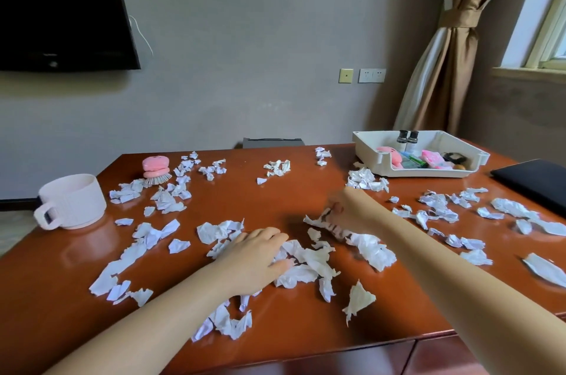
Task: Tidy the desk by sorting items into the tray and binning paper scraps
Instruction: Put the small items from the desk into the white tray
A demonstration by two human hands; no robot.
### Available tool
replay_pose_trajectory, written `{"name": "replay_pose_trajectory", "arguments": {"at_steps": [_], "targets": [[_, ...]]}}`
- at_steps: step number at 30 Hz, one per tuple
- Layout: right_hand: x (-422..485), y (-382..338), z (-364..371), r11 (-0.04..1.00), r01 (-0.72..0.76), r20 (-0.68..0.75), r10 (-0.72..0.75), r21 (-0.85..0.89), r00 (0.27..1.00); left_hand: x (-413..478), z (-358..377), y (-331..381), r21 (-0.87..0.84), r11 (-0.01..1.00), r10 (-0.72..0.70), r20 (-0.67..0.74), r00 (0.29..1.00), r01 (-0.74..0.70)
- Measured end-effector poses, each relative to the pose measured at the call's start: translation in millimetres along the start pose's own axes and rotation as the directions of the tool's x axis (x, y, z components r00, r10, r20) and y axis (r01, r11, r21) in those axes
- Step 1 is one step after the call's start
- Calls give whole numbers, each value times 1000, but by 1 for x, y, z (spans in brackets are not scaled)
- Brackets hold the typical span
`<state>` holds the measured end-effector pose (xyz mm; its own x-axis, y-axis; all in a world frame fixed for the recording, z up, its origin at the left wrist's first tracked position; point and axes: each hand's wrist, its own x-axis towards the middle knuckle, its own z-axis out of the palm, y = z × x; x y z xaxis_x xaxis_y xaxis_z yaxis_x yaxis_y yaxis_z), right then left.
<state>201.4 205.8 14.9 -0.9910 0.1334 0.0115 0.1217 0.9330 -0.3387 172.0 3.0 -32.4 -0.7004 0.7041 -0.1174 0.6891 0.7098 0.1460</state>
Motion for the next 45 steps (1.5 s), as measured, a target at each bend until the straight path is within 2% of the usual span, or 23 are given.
{"name": "replay_pose_trajectory", "arguments": {"at_steps": [4,10,14,20,26,31,38,45], "targets": [[15,-18,-2,995,85,-89,-79,59,993,1,-12,-17,-60,997,-43,-27,999,41],[45,-53,2,983,145,-92,-135,113,987,3,-37,-64,-93,987,-145,-126,981,134],[73,-74,10,978,157,-97,-145,136,985,7,-51,-106,-73,966,-257,-175,950,248],[116,-101,20,967,219,-95,-208,131,974,36,-63,-189,-54,864,-493,-292,820,500],[150,-109,33,969,222,-75,-215,111,974,74,-75,-243,-192,730,-675,-354,648,656],[171,-101,38,972,202,-50,-197,123,979,100,-71,-267,-232,686,-722,-337,604,690],[176,-93,43,973,190,-49,-185,133,981,103,-71,-273,-311,706,-706,-384,595,636],[159,-95,25,964,216,-100,-202,155,974,85,-87,-251,-443,775,-624,-425,656,450]]}}
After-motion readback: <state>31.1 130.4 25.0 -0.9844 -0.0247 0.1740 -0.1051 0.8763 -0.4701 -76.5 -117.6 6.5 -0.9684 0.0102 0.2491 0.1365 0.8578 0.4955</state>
